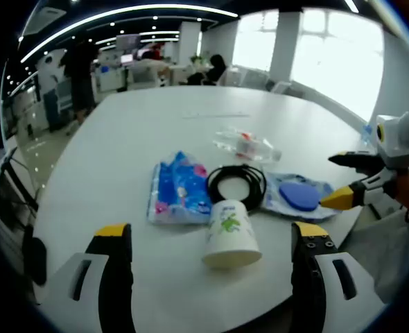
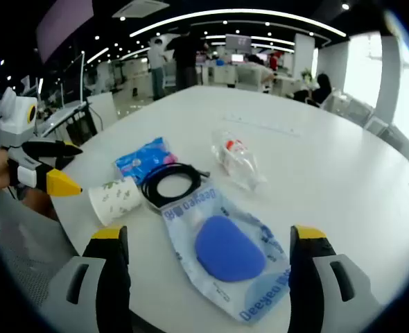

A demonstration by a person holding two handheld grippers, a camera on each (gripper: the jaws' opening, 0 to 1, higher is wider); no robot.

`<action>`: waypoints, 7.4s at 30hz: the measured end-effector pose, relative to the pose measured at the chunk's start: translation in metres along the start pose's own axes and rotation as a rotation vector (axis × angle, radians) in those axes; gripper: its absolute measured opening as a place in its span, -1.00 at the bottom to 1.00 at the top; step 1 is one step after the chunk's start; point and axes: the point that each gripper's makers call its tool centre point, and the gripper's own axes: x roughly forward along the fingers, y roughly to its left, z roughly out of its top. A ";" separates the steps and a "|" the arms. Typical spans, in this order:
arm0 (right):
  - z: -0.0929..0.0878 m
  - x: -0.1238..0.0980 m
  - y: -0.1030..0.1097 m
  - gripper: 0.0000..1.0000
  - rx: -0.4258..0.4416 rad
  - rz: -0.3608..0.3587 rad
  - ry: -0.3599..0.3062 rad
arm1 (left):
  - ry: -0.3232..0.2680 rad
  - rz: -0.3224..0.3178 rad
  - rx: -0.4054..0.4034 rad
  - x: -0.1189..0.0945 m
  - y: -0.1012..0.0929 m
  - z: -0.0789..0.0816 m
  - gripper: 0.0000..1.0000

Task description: Arrange the tabletop items into an orderly group along one side of the table until the central work area is clear of visible clutter.

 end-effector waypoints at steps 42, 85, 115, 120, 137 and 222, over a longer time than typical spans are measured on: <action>0.002 -0.001 0.002 0.92 0.005 0.010 -0.009 | 0.009 0.003 -0.004 -0.001 0.001 -0.002 0.80; 0.005 -0.001 0.007 0.89 -0.030 0.021 -0.028 | 0.012 -0.012 0.001 -0.001 -0.002 -0.002 0.79; 0.037 0.012 -0.011 0.61 -0.086 0.037 -0.171 | -0.010 -0.069 -0.001 -0.002 -0.015 0.003 0.76; 0.041 0.018 -0.016 0.60 -0.077 0.050 -0.174 | -0.019 -0.080 0.003 -0.003 -0.017 0.004 0.77; 0.063 0.053 -0.026 0.56 -0.218 0.086 -0.154 | -0.028 -0.173 0.036 -0.005 -0.036 0.008 0.81; 0.053 0.158 -0.052 -0.36 -0.186 0.206 0.042 | -0.155 -0.234 0.045 -0.006 -0.050 0.035 0.94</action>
